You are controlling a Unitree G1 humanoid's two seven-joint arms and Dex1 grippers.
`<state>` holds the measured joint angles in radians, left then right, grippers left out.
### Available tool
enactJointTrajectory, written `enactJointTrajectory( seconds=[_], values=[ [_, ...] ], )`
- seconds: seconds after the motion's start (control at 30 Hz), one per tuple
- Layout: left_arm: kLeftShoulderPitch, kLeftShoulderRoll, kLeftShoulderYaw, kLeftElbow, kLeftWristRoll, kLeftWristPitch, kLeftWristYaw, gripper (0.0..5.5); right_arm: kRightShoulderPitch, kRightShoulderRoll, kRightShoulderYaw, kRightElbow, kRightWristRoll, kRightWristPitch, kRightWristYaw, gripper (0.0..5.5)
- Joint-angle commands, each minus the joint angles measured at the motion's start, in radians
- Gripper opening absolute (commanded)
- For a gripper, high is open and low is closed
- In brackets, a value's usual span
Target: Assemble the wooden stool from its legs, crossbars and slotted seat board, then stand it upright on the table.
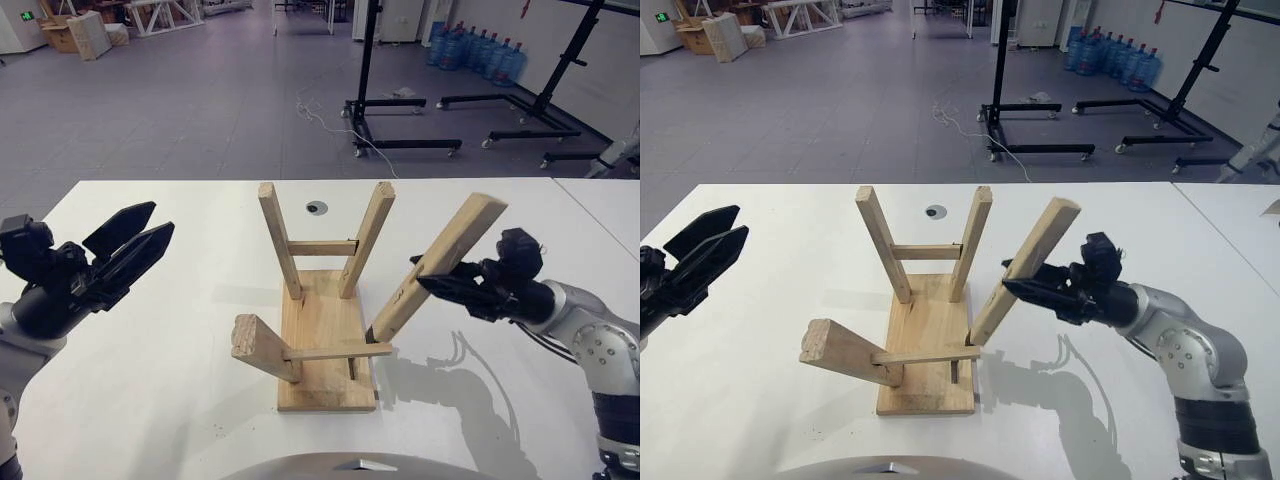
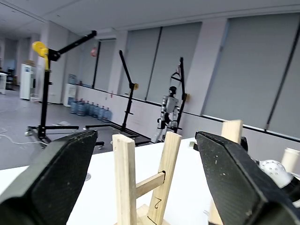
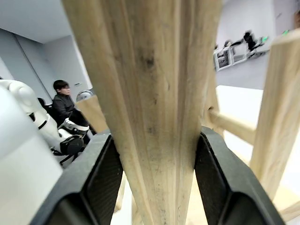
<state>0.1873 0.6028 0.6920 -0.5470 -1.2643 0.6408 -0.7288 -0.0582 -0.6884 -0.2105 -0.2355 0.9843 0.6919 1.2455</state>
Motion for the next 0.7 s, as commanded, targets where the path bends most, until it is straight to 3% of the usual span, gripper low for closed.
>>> enactJointTrajectory(
  seconds=[0.03, 0.2, 0.5, 0.7],
  values=[
    [0.037, -0.01, -0.006, -0.029, -0.011, -0.012, 0.029, 3.82, 0.035, -0.039, 0.078, -0.026, -0.099, -0.075, 0.101, 2.07],
    [0.067, -0.022, -0.029, -0.064, -0.032, -0.025, 0.059, 3.82, 0.007, -0.056, 0.13, 0.034, -0.187, -0.143, 0.18, 2.07],
    [0.097, -0.024, -0.061, -0.087, -0.051, -0.04, 0.084, 3.82, -0.043, 0.071, 0.087, 0.015, -0.012, -0.034, 0.069, 2.06],
    [0.075, 0.002, -0.096, -0.058, -0.033, -0.036, 0.07, 3.82, 0.036, 0.074, 0.142, -0.004, -0.096, -0.096, 0.09, 2.06]
  ],
)
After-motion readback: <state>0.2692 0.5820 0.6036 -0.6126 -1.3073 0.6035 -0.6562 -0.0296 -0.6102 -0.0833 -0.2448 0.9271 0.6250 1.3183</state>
